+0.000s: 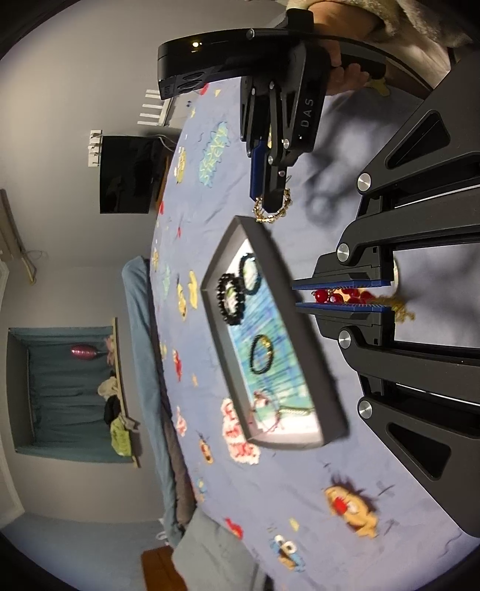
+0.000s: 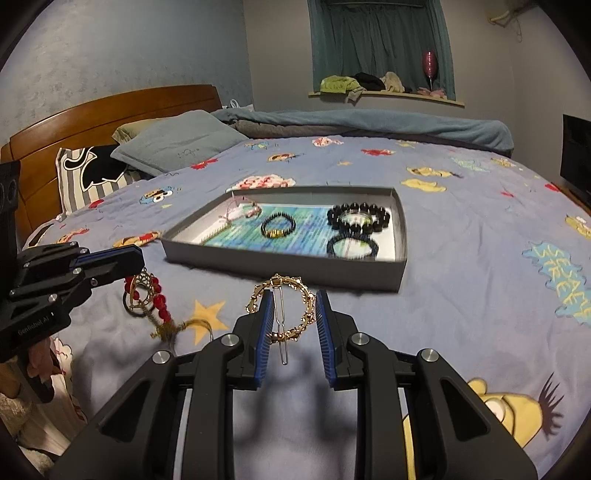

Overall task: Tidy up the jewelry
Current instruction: 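Carry red tassel piece into tray with left tool while right tool lays gold hairpin there, then withdraw both open tools back toward the black hair tie and silver bangle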

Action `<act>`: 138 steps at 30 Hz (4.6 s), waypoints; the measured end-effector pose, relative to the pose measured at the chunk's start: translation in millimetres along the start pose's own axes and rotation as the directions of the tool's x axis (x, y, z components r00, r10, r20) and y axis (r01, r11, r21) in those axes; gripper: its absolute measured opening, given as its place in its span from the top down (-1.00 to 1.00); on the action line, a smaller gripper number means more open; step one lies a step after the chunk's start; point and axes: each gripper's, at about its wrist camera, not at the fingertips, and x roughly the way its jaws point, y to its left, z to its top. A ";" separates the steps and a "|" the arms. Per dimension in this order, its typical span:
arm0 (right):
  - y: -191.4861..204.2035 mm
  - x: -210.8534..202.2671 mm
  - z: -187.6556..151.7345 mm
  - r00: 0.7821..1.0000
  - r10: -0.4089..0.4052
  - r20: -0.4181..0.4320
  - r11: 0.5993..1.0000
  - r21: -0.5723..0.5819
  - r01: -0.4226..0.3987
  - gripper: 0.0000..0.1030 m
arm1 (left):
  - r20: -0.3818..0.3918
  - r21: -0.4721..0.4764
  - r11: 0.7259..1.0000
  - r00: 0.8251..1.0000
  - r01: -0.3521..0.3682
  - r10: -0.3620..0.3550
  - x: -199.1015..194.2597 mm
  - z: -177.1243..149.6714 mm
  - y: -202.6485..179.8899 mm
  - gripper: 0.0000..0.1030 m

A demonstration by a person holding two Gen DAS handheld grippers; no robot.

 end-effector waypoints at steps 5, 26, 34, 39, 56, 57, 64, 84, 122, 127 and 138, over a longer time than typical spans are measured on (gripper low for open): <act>-0.6 -2.1 25.1 1.000 -0.011 0.026 1.000 -0.025 0.012 0.55 | 0.022 0.029 0.999 1.000 -0.013 0.012 -3.4 23.2 6.8 0.86; -4.0 82.0 70.0 0.997 -0.021 -0.069 0.998 -0.057 0.017 0.55 | 0.027 -0.053 0.998 0.999 -0.029 0.031 65.9 85.1 51.7 0.86; -0.8 112.0 61.5 0.986 -0.019 -0.165 0.997 -0.075 0.006 0.55 | -0.098 -0.176 0.983 0.995 -0.043 0.026 107.7 35.7 84.3 0.86; 8.7 126.7 59.7 0.976 -0.037 -0.216 0.995 -0.101 0.015 0.55 | -0.131 -0.240 0.968 0.991 -0.070 0.039 109.6 16.0 107.1 0.86; 12.7 147.1 60.3 0.962 -0.052 -0.270 0.996 -0.083 0.031 0.55 | -0.197 -0.231 0.965 0.977 -0.122 0.076 119.0 1.4 117.5 0.85; 12.7 146.7 60.0 0.962 -0.051 -0.269 0.996 -0.080 0.030 0.55 | -0.197 -0.234 0.964 0.977 -0.124 0.077 118.7 1.3 118.0 0.85; 9.4 143.8 59.6 0.965 -0.049 -0.259 0.998 -0.060 0.035 0.37 | -0.193 -0.240 0.962 0.978 -0.129 0.083 116.2 0.3 118.8 0.76; -11.1 78.1 65.1 0.990 -0.066 -0.124 0.997 0.042 0.072 -0.28 | -0.154 -0.219 0.952 0.971 -0.215 0.184 76.4 11.2 103.2 -0.29; 17.5 17.9 -10.4 0.987 -0.092 -0.132 0.994 0.053 0.099 -0.89 | -0.208 -0.200 0.941 0.950 -0.272 0.231 -5.3 -53.0 68.4 -0.82; 37.1 25.5 -20.6 0.989 -0.089 -0.119 0.996 -0.028 0.086 -0.89 | -0.190 -0.189 0.946 0.955 -0.263 0.228 -1.8 -64.0 67.8 -0.82; 59.6 41.6 -43.8 0.990 -0.017 -0.139 0.989 -0.148 -0.003 -0.89 | -0.179 -0.150 0.967 0.968 -0.204 0.176 7.6 -71.4 61.7 -0.82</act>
